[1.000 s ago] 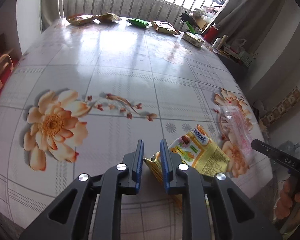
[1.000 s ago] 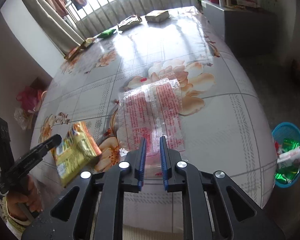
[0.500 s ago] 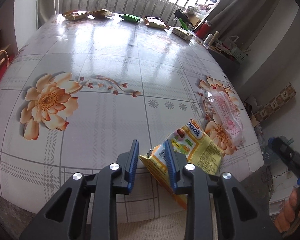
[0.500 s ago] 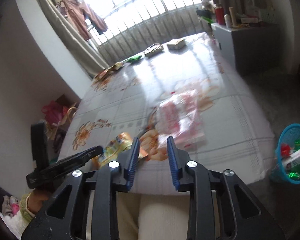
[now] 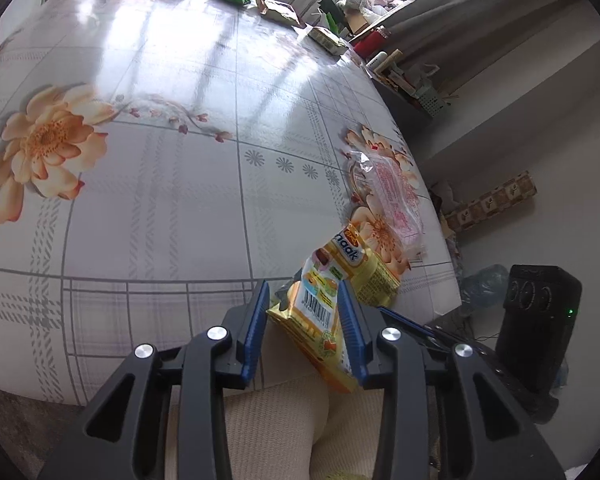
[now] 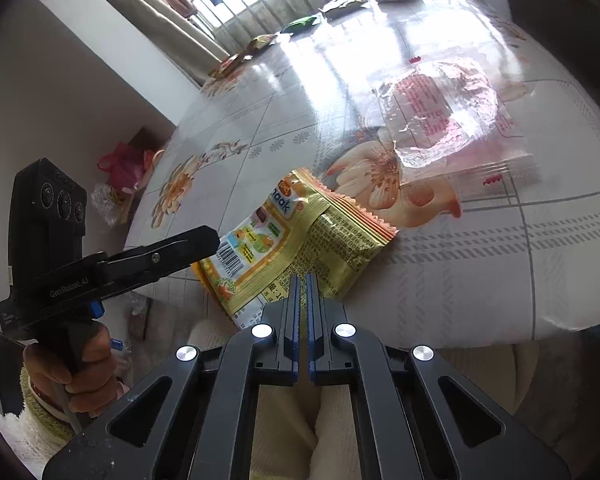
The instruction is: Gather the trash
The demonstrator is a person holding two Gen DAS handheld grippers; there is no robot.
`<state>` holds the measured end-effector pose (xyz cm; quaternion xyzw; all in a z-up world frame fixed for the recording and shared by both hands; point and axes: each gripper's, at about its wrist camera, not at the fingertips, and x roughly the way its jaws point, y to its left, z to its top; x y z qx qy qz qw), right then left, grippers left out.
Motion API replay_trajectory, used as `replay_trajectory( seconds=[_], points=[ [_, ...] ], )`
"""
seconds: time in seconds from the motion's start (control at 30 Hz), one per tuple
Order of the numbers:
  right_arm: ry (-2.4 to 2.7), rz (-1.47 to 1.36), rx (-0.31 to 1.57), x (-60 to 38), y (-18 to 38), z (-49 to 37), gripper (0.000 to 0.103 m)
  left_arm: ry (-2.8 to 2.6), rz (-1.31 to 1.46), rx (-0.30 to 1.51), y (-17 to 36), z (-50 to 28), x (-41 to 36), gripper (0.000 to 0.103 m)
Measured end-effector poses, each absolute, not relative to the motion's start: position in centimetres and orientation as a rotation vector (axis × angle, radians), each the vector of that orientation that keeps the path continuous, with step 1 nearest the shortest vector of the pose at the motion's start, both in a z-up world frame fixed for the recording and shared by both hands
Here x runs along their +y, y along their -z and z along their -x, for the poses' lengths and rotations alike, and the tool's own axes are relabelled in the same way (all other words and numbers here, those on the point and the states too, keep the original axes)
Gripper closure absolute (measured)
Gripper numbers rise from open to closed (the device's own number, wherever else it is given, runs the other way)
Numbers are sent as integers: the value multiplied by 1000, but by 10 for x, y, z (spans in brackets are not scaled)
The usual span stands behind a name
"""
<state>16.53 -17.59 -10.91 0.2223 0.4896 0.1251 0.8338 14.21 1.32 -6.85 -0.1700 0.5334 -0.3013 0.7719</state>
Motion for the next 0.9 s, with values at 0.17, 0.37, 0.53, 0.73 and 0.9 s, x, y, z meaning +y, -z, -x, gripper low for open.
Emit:
replay_trajectory(
  seconds=[0.17,0.37,0.53,0.73,0.9],
  points=[
    [-277,-526,1025,-186,113,-167,103,705,320,1185,67,-144,2,67],
    [-288,-566,1008,-190,116,-167,103,769,198,1209,67,-135,-17,67],
    [-292,-572,1003,-194,116,-161,103,769,122,1221,65,-129,-26,67],
    [-290,-580,997,-199,116,-159,103,737,142,1198,66,-130,-20,84],
    [-291,-554,982,-202,106,-153,100,711,34,1080,55,-116,-26,92]
  ],
)
